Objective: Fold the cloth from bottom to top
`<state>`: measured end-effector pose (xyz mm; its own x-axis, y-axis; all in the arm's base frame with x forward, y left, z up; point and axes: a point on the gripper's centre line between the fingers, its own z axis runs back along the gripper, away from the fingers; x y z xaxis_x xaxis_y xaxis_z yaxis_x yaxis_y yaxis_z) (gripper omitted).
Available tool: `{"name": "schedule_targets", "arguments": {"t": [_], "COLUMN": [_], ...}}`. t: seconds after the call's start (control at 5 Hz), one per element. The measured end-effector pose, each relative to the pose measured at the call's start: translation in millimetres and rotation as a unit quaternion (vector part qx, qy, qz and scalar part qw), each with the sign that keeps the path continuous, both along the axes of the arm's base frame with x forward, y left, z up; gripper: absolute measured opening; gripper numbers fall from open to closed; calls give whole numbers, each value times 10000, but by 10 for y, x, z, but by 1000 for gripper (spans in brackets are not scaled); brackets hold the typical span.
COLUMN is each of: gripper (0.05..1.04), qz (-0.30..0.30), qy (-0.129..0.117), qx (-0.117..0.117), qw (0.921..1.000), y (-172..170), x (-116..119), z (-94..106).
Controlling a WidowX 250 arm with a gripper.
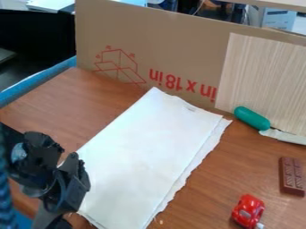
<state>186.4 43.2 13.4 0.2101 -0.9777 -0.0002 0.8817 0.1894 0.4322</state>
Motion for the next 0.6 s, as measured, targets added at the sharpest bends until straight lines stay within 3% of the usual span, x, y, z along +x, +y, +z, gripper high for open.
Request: {"name": "schedule_targets", "arguments": {"t": [0.6], "gripper": [998], "qz": [102], "qy": [-75], "qx": [75], "qw": [9999], "y": [30], "x": [71], "z": [-42]}}
